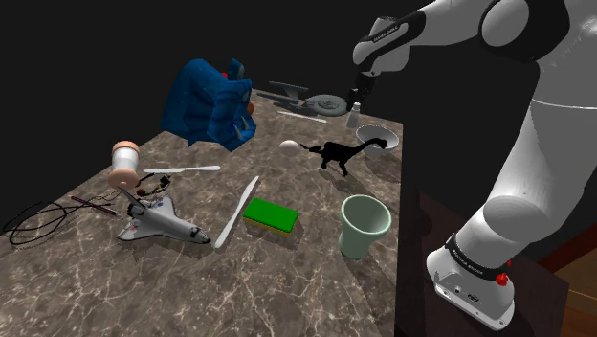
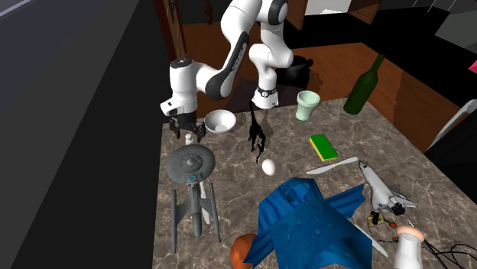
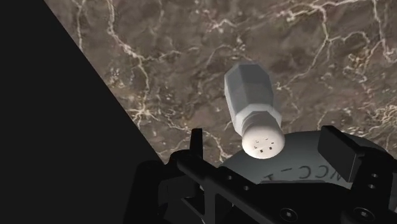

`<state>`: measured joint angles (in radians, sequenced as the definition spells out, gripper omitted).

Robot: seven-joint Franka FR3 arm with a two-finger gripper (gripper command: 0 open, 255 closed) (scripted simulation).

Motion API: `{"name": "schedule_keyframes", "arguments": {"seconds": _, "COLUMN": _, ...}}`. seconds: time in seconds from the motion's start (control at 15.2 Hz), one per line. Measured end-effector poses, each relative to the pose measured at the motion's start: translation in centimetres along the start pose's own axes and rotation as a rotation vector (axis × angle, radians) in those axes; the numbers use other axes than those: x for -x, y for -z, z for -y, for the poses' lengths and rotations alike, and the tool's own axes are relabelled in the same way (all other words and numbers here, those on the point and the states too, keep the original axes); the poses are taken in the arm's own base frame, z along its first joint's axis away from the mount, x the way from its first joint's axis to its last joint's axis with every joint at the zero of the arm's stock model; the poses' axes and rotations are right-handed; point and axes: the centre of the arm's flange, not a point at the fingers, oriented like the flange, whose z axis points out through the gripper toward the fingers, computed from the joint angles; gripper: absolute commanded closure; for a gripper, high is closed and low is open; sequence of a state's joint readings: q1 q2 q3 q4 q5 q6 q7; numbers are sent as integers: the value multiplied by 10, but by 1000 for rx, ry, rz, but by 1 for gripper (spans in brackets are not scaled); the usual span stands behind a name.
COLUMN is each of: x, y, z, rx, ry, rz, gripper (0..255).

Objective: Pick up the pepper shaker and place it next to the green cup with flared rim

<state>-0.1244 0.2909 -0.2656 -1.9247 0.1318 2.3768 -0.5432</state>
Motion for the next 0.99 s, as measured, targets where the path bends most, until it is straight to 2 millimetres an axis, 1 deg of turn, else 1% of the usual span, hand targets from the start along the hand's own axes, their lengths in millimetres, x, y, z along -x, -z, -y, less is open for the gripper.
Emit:
{"name": "schedule_keyframes", "arguments": {"seconds": 0.26, "x": 0, "y": -1, "z": 0, "rx": 0, "ry": 0, "rz": 0, "gripper": 0}}
{"name": "schedule_keyframes", "arguments": {"seconds": 0.33, "x": 0, "y": -1, "z": 0, "rx": 0, "ry": 0, "rz": 0, "gripper": 255}}
{"name": "schedule_keyframes", "arguments": {"seconds": 0.99, "x": -1, "y": 0, "z": 0, "rx": 1, "ry": 0, "rz": -3, "gripper": 255}}
